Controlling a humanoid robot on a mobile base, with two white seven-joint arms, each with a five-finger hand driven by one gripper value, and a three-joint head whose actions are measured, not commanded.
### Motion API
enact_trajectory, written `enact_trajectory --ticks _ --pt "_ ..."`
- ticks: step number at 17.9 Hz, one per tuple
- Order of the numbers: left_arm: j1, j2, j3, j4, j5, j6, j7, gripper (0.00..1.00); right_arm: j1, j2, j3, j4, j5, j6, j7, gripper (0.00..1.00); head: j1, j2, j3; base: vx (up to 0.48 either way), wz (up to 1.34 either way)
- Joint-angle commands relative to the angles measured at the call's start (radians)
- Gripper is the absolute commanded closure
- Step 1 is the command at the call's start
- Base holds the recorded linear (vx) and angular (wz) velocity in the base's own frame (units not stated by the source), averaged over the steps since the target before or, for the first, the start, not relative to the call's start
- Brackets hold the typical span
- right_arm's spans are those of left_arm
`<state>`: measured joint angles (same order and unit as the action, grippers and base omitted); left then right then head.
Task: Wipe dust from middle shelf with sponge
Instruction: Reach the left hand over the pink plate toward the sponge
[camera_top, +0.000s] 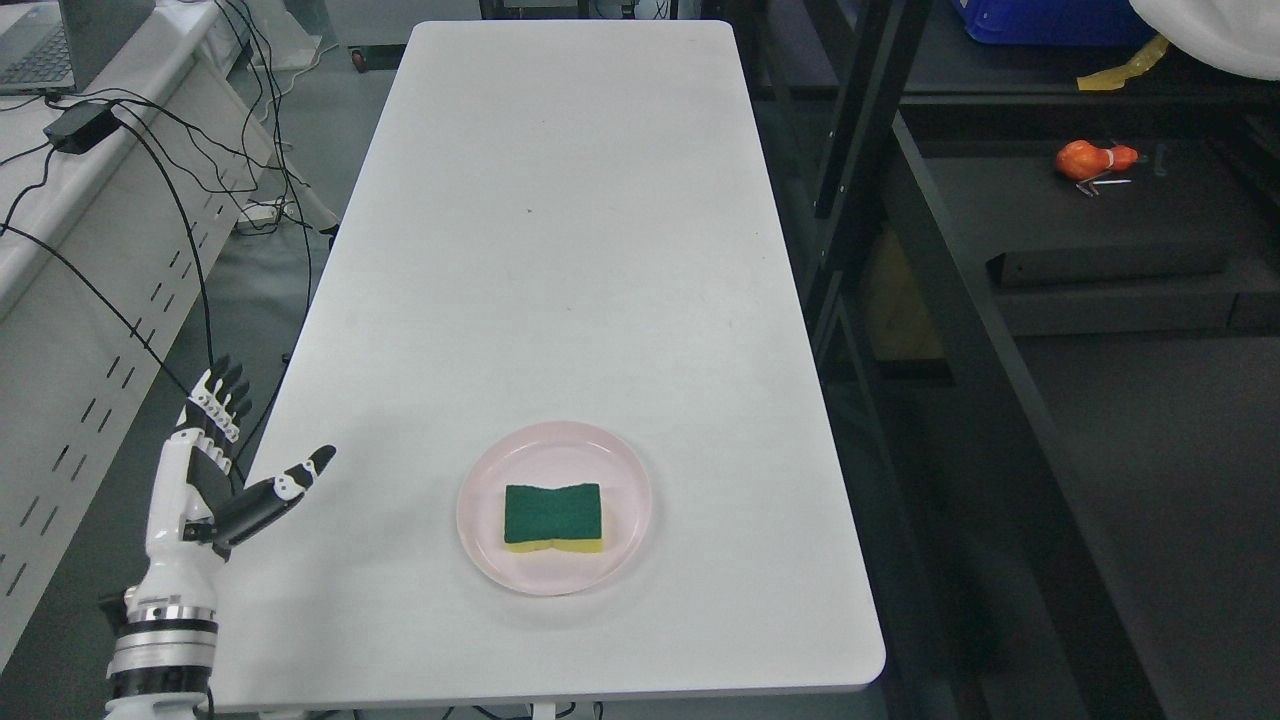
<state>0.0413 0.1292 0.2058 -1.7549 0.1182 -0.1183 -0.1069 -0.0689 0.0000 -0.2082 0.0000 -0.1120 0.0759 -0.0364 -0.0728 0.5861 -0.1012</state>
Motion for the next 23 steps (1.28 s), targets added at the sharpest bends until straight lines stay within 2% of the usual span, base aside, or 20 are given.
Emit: enact_trajectory --ticks 1,6,10,13,17,20,23 --pt "-0.092 0.182 -0.066 0.032 -0.073 -0.027 -0.181 0.02 0.0 -0.017 0.001 -0.017 0.0 0.001 0.0 0.0 0.0 0.0 0.0 0.0 0.0" --pt "-0.167 0.309 -0.2 0.028 -0.375 -0.335 -0.394 0.05 0.0 -0.017 0.0 -0.017 0.0 0.001 0.0 0.0 0.0 0.0 0.0 0.0 0.0" --pt "-0.263 0.371 -0.213 0.028 -0.541 -0.452 -0.58 0.08 0.0 -0.017 0.0 -0.017 0.0 0.001 0.0 0.0 0.0 0.0 0.0 0.0 0.0" --pt "-0.329 0.374 -0.323 0.017 -0.589 -0.526 -0.741 0.13 0.0 -0.017 0.0 -0.017 0.0 0.001 0.0 0.0 0.0 0.0 0.0 0.0 0.0" --pt "-0.428 0.394 -0.353 -0.014 -0.606 -0.549 -0.873 0.13 0.0 -0.017 0.0 -0.017 0.0 0.001 0.0 0.0 0.0 0.0 0.0 0.0 0.0" --pt "-0.495 0.414 -0.359 -0.003 -0.636 -0.547 -0.883 0.12 0.0 -0.017 0.001 -0.017 0.0 0.001 0.0 0.0 0.0 0.0 0.0 0.0 0.0" --pt "-0.514 0.37 -0.403 0.031 -0.73 -0.549 -0.876 0.11 0.0 -0.017 0.001 -0.017 0.0 0.001 0.0 0.0 0.0 0.0 0.0 0.0 0.0"
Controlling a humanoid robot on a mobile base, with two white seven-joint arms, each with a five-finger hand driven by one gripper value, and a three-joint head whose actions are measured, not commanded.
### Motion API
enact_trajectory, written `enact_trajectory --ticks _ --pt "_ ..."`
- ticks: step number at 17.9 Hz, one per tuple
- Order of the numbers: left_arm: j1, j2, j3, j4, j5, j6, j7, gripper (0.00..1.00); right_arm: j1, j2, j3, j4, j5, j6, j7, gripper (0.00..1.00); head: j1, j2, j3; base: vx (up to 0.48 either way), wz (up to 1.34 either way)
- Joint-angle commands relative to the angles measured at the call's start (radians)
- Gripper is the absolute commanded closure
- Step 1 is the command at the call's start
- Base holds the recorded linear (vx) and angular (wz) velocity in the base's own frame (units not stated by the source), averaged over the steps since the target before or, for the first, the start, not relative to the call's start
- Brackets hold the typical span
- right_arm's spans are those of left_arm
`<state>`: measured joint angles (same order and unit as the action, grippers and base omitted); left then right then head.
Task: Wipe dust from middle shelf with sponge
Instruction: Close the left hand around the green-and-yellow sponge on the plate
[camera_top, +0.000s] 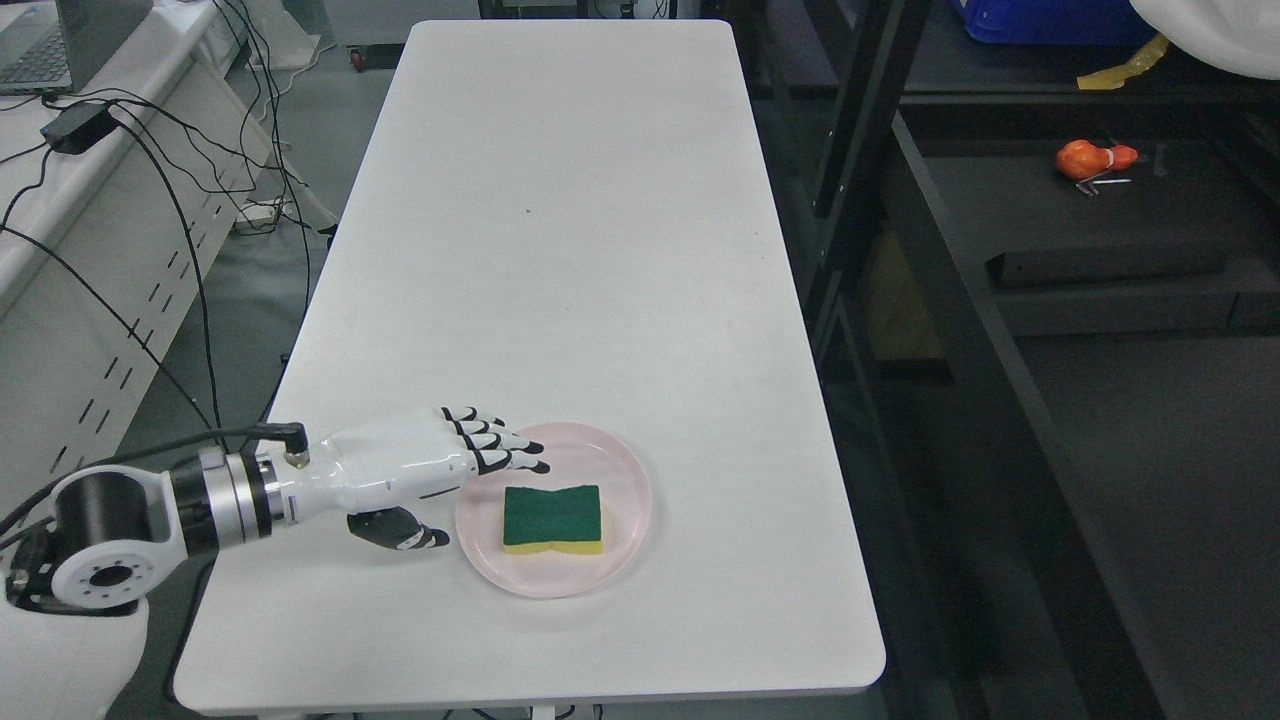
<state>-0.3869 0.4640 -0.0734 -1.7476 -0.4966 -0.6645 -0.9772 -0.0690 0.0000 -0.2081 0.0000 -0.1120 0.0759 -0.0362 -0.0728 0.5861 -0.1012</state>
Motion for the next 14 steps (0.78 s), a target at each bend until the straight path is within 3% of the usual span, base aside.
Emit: enact_trajectory --ticks 1,4,7,14 --pt "-0.089 0.007 -0.153 0.042 -0.138 -0.004 0.0 0.11 0.0 -0.017 0.0 -0.017 0.0 0.001 -0.001 0.0 0.0 0.0 0.0 0.0 0.0" --pt "-0.087 -0.108 -0.186 0.071 -0.219 -0.004 0.002 0.11 0.0 -0.017 0.001 -0.017 0.0 0.001 -0.001 0.0 0.0 0.0 0.0 0.0 0.0" --pt "-0.112 -0.165 -0.2 0.098 -0.279 -0.004 0.002 0.11 0.0 -0.017 0.0 -0.017 0.0 0.001 -0.001 0.0 0.0 0.0 0.0 0.0 0.0" --pt "-0.102 -0.188 -0.289 0.119 -0.304 -0.004 0.003 0.13 0.0 -0.017 0.0 -0.017 0.0 0.001 -0.001 0.0 0.0 0.0 0.0 0.0 0.0"
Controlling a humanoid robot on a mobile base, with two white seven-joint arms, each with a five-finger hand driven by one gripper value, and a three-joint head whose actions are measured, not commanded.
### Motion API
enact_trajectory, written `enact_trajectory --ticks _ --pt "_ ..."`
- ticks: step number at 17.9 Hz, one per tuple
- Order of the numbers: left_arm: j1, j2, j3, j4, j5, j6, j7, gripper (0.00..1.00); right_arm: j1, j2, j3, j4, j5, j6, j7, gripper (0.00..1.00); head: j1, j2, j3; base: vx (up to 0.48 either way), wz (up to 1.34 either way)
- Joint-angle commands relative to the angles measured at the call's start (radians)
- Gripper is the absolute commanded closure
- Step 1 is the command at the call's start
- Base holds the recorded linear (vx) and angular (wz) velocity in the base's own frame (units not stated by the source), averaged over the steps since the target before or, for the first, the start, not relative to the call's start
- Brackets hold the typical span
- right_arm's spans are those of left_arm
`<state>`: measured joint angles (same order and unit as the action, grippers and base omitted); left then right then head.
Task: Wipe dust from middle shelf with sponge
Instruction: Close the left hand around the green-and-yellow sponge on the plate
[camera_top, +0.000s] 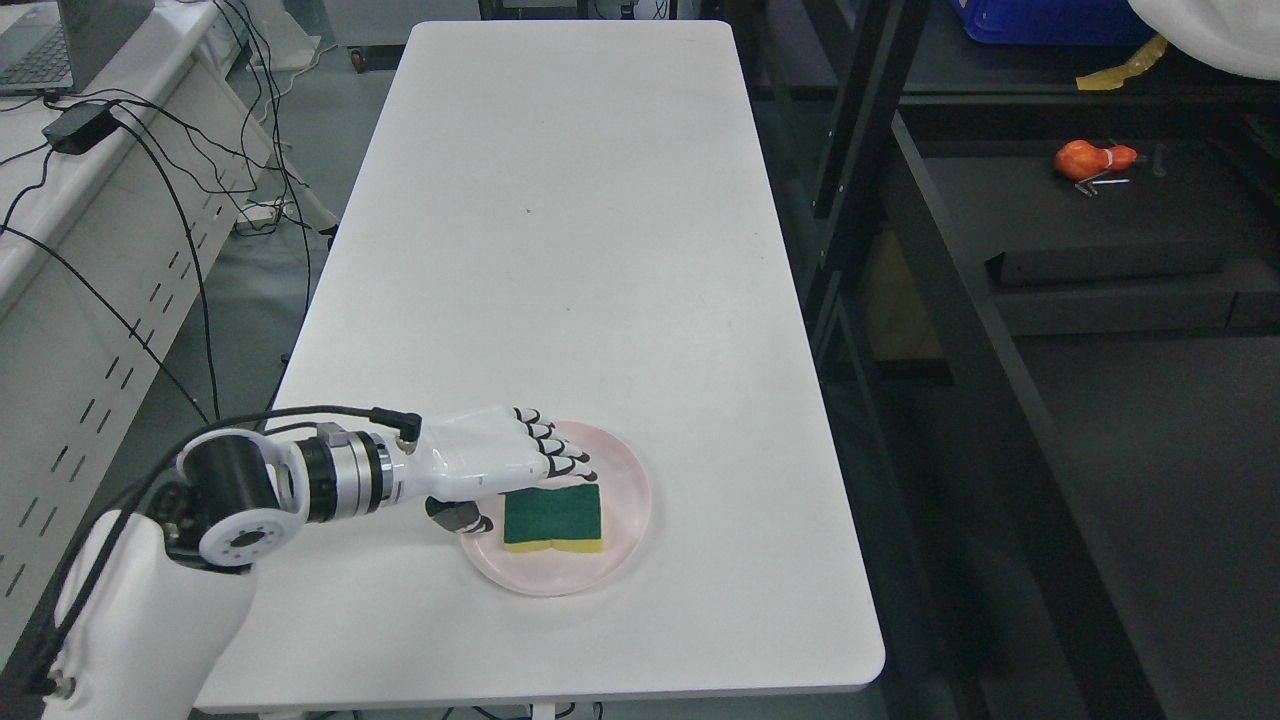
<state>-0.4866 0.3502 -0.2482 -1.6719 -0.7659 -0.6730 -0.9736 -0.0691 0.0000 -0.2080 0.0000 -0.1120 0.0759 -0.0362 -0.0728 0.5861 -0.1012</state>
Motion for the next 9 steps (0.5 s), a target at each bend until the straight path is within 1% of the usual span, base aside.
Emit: enact_trajectory --ticks 1,3,7,9 --pt "0.0 -0.074 -0.115 0.043 -0.035 0.004 0.0 0.13 0.0 -0.017 -0.001 -0.017 0.0 0.001 -0.001 0.0 0.0 0.0 0.0 0.0 0.0" --pt "0.008 -0.074 -0.112 0.04 -0.033 -0.006 0.0 0.15 0.0 -0.017 -0.001 -0.017 0.0 0.001 -0.001 0.0 0.0 0.0 0.0 0.0 0.0" --pt "0.022 -0.079 -0.095 0.04 -0.024 -0.058 -0.004 0.26 0.0 -0.017 -0.001 -0.017 0.0 0.001 -0.001 0.0 0.0 0.0 0.0 0.0 0.0" --pt "0.028 -0.085 -0.065 0.038 -0.018 -0.089 -0.005 0.35 0.0 -0.017 0.001 -0.017 0.0 0.001 -0.001 0.0 0.0 0.0 0.0 0.0 0.0"
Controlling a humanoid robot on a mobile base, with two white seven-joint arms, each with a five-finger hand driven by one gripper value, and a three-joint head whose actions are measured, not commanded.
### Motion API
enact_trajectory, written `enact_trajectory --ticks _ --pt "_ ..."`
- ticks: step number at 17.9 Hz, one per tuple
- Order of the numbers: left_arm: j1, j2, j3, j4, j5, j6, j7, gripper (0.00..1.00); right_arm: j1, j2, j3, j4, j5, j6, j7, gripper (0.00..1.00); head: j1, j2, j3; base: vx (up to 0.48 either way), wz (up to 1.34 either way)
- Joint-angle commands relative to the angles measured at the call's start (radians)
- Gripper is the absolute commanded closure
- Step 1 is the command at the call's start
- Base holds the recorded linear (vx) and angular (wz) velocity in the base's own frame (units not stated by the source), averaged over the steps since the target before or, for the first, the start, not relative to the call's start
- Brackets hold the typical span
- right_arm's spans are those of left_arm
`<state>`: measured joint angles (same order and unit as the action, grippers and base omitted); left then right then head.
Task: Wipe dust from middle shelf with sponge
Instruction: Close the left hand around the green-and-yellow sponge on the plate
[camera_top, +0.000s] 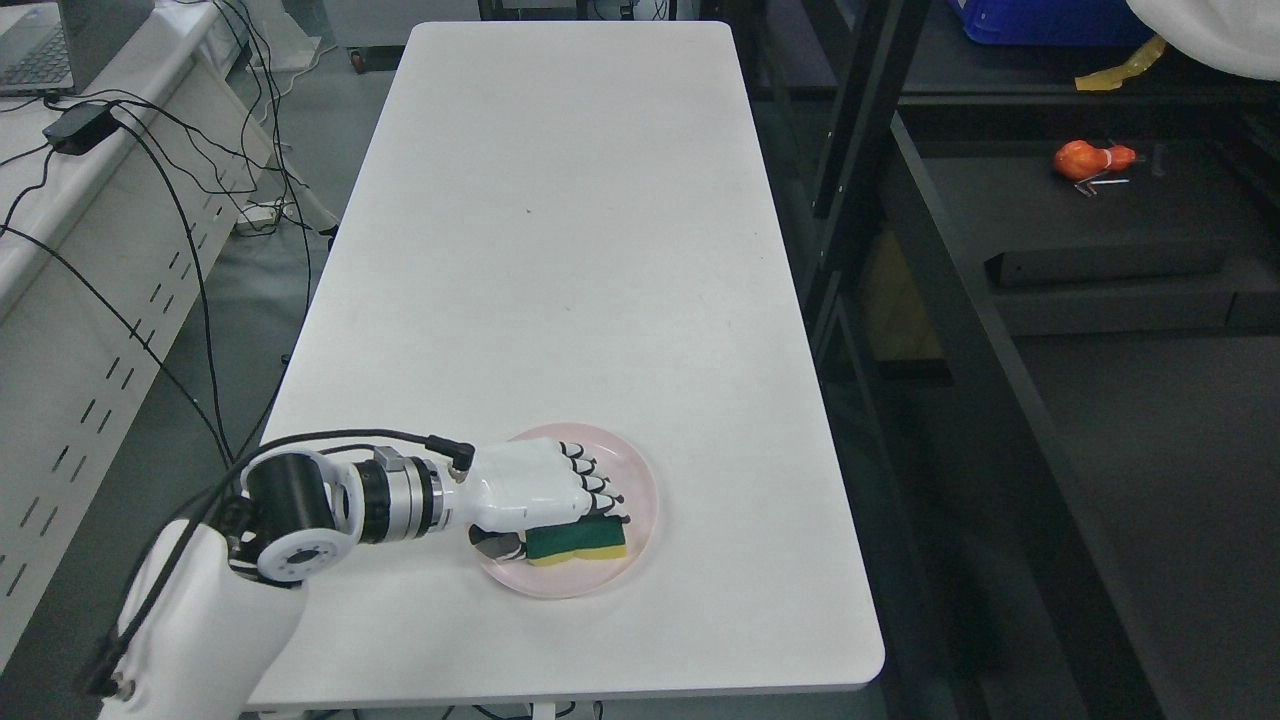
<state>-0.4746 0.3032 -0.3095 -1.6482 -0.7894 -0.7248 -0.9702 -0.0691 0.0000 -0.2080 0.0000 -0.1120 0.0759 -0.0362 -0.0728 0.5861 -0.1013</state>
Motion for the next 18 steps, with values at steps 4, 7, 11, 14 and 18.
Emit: enact_trajectory --ticks 4,7,11,14,18 --pt "0.018 -0.049 0.056 0.013 0.044 -0.05 -0.03 0.52 0.0 -0.017 -0.001 -0.017 0.0 0.001 -0.001 0.0 0.0 0.0 0.0 0.0 0.0" --pt "0.016 -0.05 0.098 0.013 0.082 -0.061 -0.033 0.66 0.0 -0.017 -0.001 -0.017 0.0 0.001 -0.001 0.0 0.0 0.0 0.0 0.0 0.0" --pt "0.011 -0.055 0.19 0.011 0.226 -0.061 -0.031 0.88 0.0 -0.017 -0.001 -0.017 0.0 0.001 -0.001 0.0 0.0 0.0 0.0 0.0 0.0" --pt "0.005 -0.111 0.288 0.013 0.373 -0.061 -0.03 0.97 0.0 -0.017 -0.001 -0.017 0.0 0.001 -0.001 0.0 0.0 0.0 0.0 0.0 0.0" --pt "0.027 -0.286 0.499 0.019 0.573 0.097 -0.01 0.96 0.0 -0.017 -0.001 -0.017 0.0 0.001 -0.001 0.0 0.0 0.0 0.0 0.0 0.0"
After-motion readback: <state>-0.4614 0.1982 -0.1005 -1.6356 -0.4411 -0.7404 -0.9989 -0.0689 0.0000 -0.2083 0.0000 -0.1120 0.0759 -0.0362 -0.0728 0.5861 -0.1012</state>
